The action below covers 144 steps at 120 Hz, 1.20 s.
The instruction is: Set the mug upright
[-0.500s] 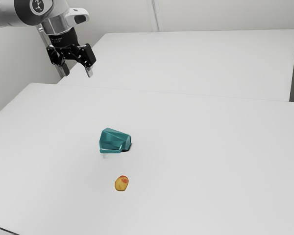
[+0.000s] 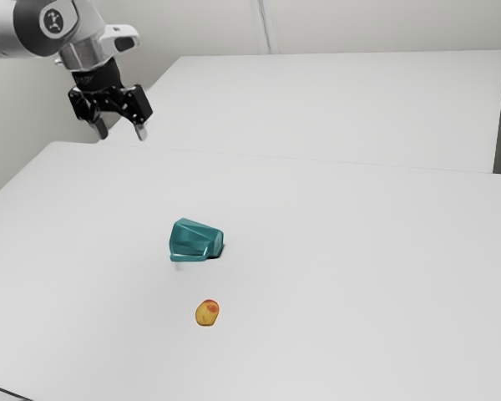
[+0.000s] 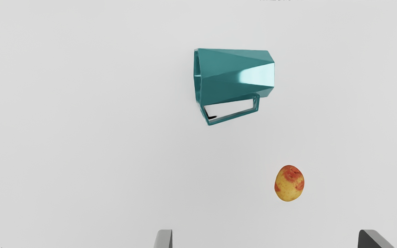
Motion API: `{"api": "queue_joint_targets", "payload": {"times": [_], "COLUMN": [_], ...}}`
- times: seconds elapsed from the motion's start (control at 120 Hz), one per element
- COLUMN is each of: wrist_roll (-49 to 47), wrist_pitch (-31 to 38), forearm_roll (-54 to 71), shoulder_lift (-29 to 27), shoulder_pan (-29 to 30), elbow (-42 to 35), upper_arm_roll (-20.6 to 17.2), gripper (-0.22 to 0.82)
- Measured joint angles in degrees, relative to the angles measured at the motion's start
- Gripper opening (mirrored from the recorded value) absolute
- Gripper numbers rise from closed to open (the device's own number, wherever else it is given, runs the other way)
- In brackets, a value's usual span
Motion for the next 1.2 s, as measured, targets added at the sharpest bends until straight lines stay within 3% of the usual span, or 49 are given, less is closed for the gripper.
{"api": "queue_joint_targets", "payload": {"times": [0.267, 0.5, 0.817, 1.2], "wrist_roll": [3.86, 11.79, 28.68, 52.26], "wrist_pitch": [7.9, 16.81, 25.25, 27.92], "forearm_roll": [-6.59, -20.37, -45.49, -67.46], "shoulder_lift": [-2.38, -2.46, -0.22, 5.68], "shoulder_pan": [6.84, 11.55, 16.21, 20.94], "elbow": [-8.19, -16.05, -28.22, -36.97], "upper_arm_roll": [0.4, 1.8, 3.84, 4.96], "gripper": [0.59, 0.59, 0.59, 0.59]}}
